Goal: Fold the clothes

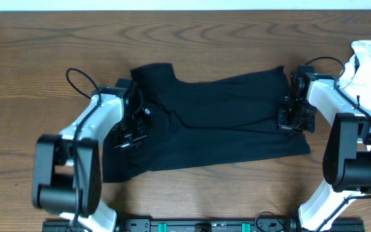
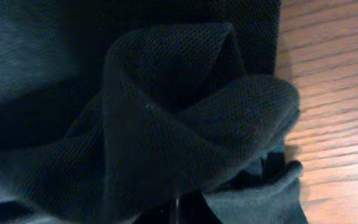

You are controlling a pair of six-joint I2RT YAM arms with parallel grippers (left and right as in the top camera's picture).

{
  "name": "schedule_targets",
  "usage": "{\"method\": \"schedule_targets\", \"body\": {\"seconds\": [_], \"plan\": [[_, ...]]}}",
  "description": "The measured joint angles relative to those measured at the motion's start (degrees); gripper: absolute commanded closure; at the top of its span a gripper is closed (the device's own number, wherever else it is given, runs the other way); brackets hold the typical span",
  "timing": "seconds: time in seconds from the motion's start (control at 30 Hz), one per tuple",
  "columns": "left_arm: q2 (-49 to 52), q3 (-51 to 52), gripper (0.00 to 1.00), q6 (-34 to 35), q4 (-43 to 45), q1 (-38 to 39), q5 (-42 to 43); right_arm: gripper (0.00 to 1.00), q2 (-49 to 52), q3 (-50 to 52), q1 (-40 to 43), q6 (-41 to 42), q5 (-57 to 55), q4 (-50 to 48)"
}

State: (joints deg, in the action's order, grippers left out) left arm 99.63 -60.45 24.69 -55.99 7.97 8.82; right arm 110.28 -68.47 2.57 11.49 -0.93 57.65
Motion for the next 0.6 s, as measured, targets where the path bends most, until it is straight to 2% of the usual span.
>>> {"method": "schedule_targets", "body": {"seconds": [0.03, 0.07, 0.27, 0.33, 0.4, 0.5, 0.6], "plan": [[-1.84, -0.72, 0.59, -0.26, -0.81, 0.0, -0.28, 0.73, -0.66, -0.04, 0.09, -0.26, 0.68, 0.07], [-3.58, -1.75, 0.55, -0.76, -1.27, 0.0, -0.44, 0.67, -1.36, -0.15, 0.11, -0.37, 1.44, 0.24], [-14.82, -13.86, 0.34, -3.93, -0.52, 0.0, -1.14, 0.56, -9.44, -4.22, 0.2, -2.82, 7.93, 1.79], [-16.94, -16.79, 0.3, -4.79, 1.4, 0.0, -1.36, 0.53, -12.31, -6.36, 0.2, -3.06, 9.4, 2.16], [-17.86, -18.67, 0.3, -5.35, 4.5, -0.02, -1.33, 0.5, -14.62, -8.76, 0.2, -3.23, 10.36, 2.01], [-17.25, -19.15, 0.3, -5.66, 9.16, -0.02, -1.38, 0.38, -16.02, -11.8, 0.2, -3.61, 11.04, 1.64], [-13.99, -19.12, 0.3, -5.73, 12.96, -0.02, -1.51, 0.35, -16.06, -13.46, 0.2, -4.37, 11.37, -1.4]]}}
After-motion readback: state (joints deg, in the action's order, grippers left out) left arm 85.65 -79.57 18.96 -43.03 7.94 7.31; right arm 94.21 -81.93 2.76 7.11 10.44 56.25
